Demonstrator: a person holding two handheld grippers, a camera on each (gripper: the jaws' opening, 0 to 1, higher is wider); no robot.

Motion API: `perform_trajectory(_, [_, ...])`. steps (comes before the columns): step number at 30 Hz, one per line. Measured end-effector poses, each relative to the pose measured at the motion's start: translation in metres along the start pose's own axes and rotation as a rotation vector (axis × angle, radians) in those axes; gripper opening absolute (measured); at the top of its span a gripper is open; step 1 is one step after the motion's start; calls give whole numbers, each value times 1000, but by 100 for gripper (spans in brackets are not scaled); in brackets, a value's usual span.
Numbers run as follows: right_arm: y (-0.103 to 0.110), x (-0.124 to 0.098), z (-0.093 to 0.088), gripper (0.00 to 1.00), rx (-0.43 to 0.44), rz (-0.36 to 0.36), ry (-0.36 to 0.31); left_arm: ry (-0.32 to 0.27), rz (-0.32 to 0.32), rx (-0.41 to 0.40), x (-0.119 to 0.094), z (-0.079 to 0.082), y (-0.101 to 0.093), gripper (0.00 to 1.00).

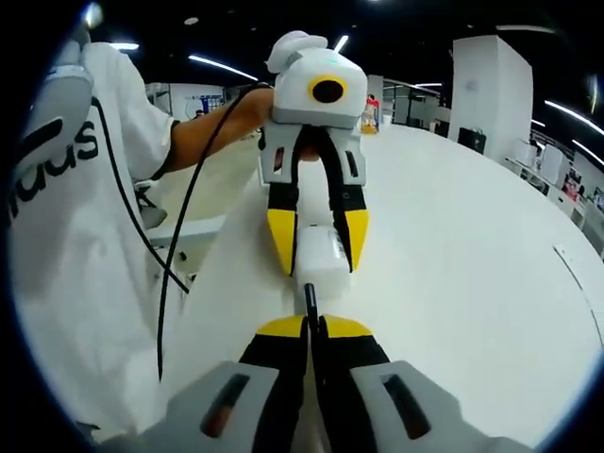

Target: Plug the desk Type‑C cable into the charger adapter.

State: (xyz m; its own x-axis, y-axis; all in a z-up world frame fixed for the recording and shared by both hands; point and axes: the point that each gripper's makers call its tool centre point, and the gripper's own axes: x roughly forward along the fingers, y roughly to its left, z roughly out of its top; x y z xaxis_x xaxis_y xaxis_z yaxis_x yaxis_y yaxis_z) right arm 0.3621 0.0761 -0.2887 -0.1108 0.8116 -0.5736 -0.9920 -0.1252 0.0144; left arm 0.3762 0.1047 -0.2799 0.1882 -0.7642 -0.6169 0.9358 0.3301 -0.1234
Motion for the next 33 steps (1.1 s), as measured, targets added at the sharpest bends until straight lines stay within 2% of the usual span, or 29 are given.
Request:
perform_trajectory(5, [-2, -8, -5, 6, 13, -21, 2, -1, 4, -6, -1, 0, -1, 25])
perform_trajectory(10, [-3, -30, -14, 6, 33, -62, 1, 5, 14, -7, -5, -3, 0, 25])
perform_trajectory(16, [-9, -72, -36, 6, 85, -171, 13, 5, 29, -11, -9, -9, 0, 25])
perform_trajectory(18, [-9, -84, -46, 6, 94, -209, 33, -2, 32, -17, -10, -9, 1, 25])
perform_trajectory(24, [-12, -121, -67, 6, 163, -307, 35, -12, 41, -12, -12, -8, 0, 25])
perform_trajectory(33, [-10, -157, -99, 6, 228, -403, 65, -9, 45, -4, -11, -6, 0, 26])
